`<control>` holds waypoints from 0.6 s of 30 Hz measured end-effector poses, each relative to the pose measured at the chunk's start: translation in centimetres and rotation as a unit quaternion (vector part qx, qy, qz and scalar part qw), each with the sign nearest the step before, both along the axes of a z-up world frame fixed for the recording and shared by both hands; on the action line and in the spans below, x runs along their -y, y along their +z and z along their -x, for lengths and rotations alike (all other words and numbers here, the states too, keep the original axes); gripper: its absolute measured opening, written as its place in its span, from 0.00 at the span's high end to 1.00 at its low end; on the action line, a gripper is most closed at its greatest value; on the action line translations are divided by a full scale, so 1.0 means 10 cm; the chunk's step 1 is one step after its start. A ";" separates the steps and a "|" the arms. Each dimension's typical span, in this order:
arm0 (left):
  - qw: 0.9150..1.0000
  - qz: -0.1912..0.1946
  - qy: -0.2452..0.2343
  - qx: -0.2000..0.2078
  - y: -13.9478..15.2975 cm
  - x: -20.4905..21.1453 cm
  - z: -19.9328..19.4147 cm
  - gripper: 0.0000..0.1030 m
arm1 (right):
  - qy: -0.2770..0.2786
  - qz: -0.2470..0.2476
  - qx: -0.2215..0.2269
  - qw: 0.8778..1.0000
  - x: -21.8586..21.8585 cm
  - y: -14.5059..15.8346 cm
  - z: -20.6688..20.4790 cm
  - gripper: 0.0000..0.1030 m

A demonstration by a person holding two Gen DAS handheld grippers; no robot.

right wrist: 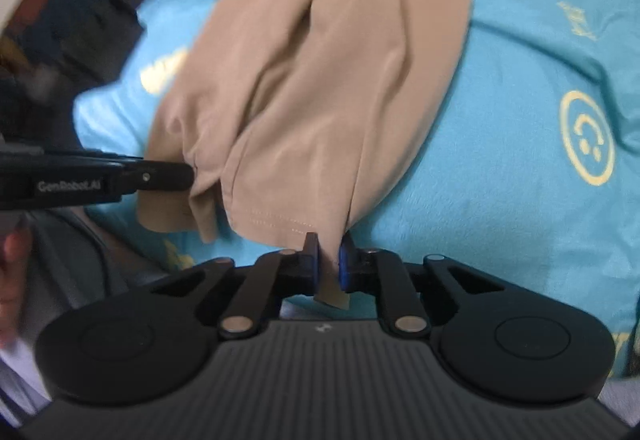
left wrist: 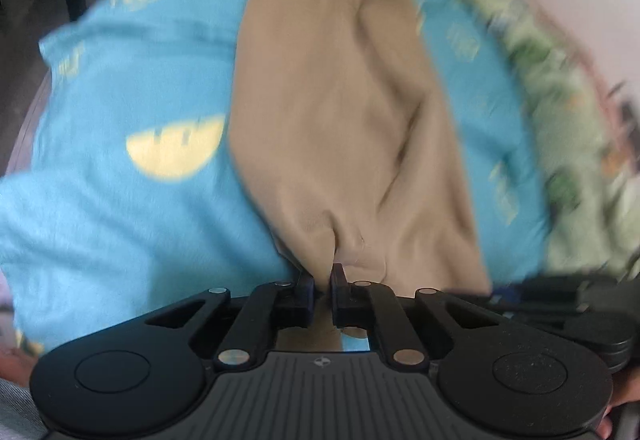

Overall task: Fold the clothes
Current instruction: 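Grasp the hem with both grippers and fold it up toward the collar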

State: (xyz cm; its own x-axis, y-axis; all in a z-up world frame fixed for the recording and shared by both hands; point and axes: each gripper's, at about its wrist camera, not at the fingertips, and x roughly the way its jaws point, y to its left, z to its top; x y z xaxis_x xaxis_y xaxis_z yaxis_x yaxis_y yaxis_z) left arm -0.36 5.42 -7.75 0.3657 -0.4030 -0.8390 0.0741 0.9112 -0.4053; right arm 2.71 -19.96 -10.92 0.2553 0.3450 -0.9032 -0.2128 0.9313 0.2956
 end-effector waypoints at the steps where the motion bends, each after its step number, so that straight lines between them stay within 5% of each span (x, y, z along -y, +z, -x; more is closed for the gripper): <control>1: 1.000 0.016 0.010 0.011 0.08 -0.03 0.03 0.92 | -0.011 -0.020 0.015 1.000 0.09 0.08 0.03 0.88; 9: 0.987 0.140 0.064 0.039 0.69 -0.19 -0.26 0.93 | -0.082 -0.128 0.120 0.981 0.62 0.95 0.12 0.89; 18: 0.980 0.146 0.055 0.120 1.34 -0.18 0.12 0.93 | -0.090 -0.162 0.192 0.964 0.71 1.43 0.34 0.89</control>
State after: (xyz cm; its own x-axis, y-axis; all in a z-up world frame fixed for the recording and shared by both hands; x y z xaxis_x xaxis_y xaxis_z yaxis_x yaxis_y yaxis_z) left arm -1.54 7.23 5.61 0.5940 -0.5599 -0.5777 0.1065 0.7665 -0.6333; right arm -0.71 -27.10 3.38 0.6304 0.5118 -0.5836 -0.2081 0.8358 0.5081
